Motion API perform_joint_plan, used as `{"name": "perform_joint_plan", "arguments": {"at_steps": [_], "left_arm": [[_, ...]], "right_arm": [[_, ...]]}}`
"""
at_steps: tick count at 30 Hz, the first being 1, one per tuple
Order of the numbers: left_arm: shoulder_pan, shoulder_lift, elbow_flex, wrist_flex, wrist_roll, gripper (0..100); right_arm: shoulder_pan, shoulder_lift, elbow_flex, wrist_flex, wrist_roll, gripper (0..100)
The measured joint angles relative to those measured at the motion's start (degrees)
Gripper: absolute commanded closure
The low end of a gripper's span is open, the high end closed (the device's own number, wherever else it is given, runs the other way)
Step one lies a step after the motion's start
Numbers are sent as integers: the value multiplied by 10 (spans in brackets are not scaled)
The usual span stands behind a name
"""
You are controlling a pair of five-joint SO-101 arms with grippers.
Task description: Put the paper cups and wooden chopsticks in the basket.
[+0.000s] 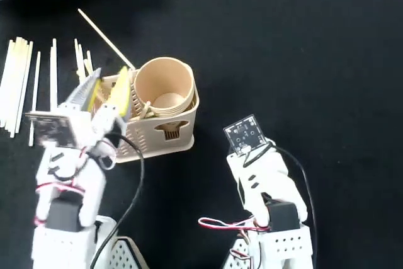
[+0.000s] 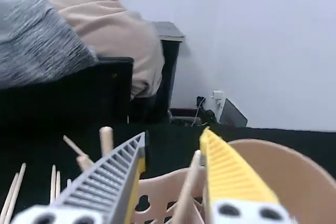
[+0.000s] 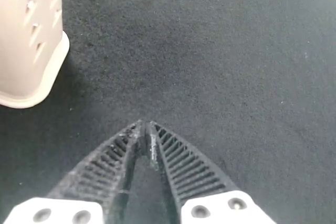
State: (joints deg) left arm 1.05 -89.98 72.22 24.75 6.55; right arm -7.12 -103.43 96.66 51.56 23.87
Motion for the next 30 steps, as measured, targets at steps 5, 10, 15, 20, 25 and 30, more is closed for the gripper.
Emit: {"name": "perform_joint_plan", "arguments": {"at_steps": [5, 10, 15, 20, 25, 30], "left_arm": [[-73, 3, -140, 156, 8, 786], [-178, 91, -281, 271, 2, 786], [-290, 293, -395, 309, -28, 787], [-326, 552, -520, 360, -105, 791], [-357, 798, -652, 376, -171, 791], [-389, 1020, -798, 376, -211, 791]], "right_arm": [[0, 0, 0, 0, 0, 986], [0, 0, 0, 0, 0, 986], [0, 0, 0, 0, 0, 986], [0, 0, 0, 0, 0, 986], [0, 0, 0, 0, 0, 986], [0, 0, 0, 0, 0, 986]]}}
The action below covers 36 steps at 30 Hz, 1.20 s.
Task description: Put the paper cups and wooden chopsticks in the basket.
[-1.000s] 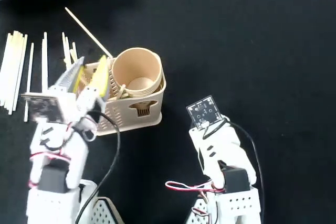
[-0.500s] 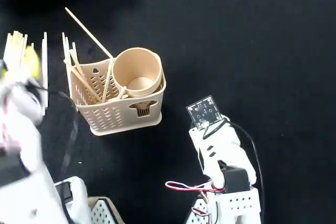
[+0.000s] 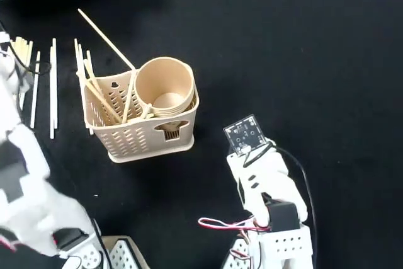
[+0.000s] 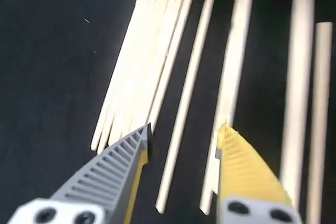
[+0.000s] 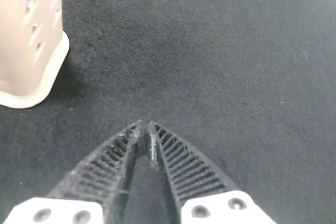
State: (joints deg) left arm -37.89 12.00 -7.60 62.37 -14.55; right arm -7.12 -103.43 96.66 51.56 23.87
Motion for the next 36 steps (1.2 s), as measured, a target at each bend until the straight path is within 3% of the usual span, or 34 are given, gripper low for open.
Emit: {"name": "perform_joint_plan", "arguments": {"at_steps": [11, 20, 25, 33, 36], "left_arm": [[-11, 402, -382, -1, -58, 798], [-18, 640, -689, 84, -62, 977], [-18, 687, -843, 220, -65, 971], [-11, 642, -860, 363, -62, 971], [-4, 590, -860, 379, -48, 971]], "right_arm": [[0, 0, 0, 0, 0, 986], [0, 0, 0, 0, 0, 986], [0, 0, 0, 0, 0, 986], [0, 0, 0, 0, 0, 986], [0, 0, 0, 0, 0, 986]]}}
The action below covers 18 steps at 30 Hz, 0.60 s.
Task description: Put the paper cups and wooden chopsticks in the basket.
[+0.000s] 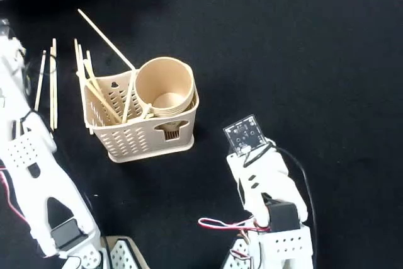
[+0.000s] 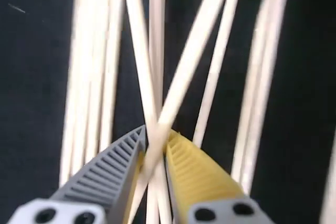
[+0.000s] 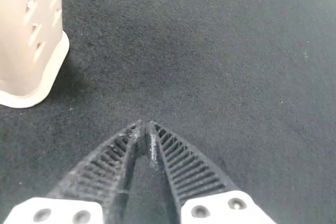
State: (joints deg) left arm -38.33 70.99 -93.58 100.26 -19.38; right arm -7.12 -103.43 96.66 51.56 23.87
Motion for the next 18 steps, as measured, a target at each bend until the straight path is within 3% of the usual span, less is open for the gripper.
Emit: {"name": "perform_joint_plan", "arguments": {"at_steps": [18], "left_arm": [[5, -294, 4, 6, 174, 971]], "right_arm": [[0, 0, 0, 0, 0, 986]]}}
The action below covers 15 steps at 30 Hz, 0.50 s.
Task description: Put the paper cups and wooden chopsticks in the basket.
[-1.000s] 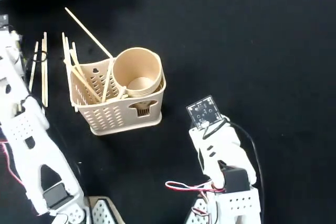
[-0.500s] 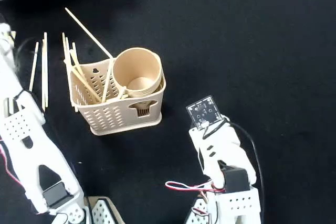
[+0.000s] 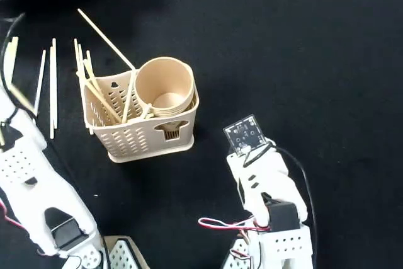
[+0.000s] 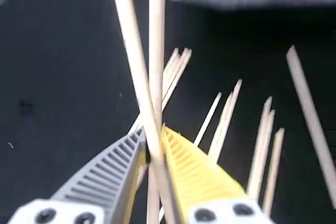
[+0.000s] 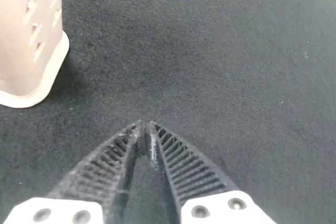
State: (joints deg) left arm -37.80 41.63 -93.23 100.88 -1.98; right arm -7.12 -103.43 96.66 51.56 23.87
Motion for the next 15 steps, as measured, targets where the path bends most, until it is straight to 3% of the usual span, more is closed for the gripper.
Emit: {"name": "perform_joint_plan", "arguments": {"at_steps": [15], "left_arm": [[135, -389, 355, 0, 111, 971]], "right_arm": [[0, 0, 0, 0, 0, 986]]}}
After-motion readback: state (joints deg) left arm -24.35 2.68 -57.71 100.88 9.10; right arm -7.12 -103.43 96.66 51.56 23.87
